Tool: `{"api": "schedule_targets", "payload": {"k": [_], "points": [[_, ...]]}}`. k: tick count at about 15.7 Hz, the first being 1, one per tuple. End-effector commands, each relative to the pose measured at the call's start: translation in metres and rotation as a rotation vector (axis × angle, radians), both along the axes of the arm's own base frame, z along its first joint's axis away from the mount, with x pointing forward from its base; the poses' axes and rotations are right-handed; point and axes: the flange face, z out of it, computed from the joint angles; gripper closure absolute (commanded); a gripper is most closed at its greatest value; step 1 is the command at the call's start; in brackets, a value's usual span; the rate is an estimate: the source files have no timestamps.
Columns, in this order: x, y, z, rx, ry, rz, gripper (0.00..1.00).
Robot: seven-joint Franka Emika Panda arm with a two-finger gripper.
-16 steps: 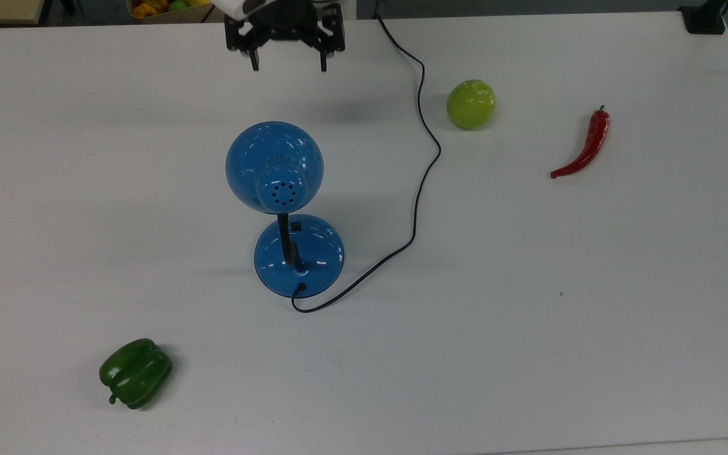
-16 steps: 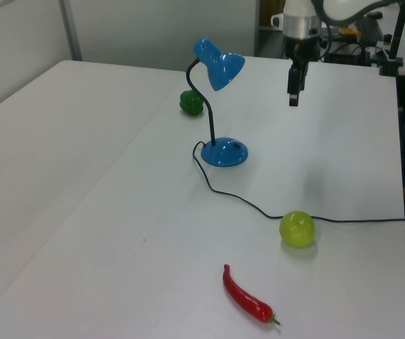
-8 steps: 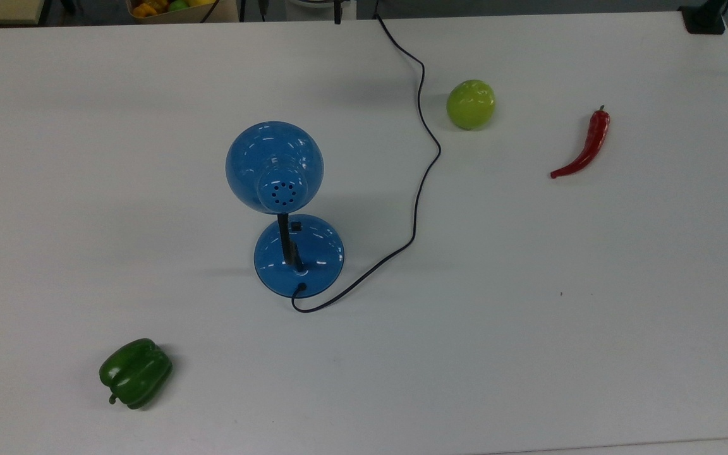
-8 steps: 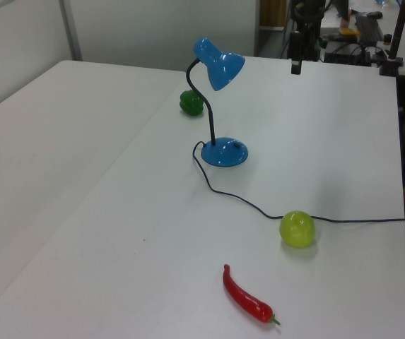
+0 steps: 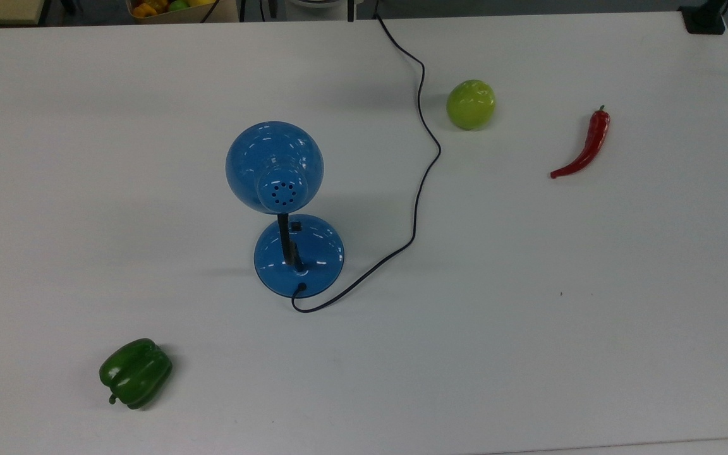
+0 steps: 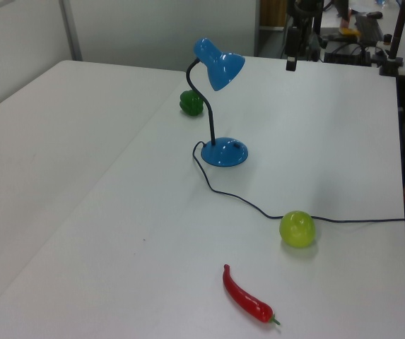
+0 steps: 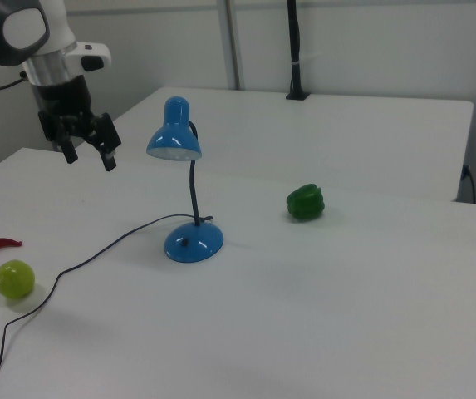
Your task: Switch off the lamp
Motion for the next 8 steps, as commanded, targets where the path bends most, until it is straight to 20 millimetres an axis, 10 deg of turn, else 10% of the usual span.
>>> {"api": "schedule_targets", "payload": {"k": [1,8], "points": [[0.0099,-0.0066,0.004,0.027,-0.041,0.109,0.0],[0.0085,-0.0105,0.0073,0.035,-0.046,0.103,0.0]]}}
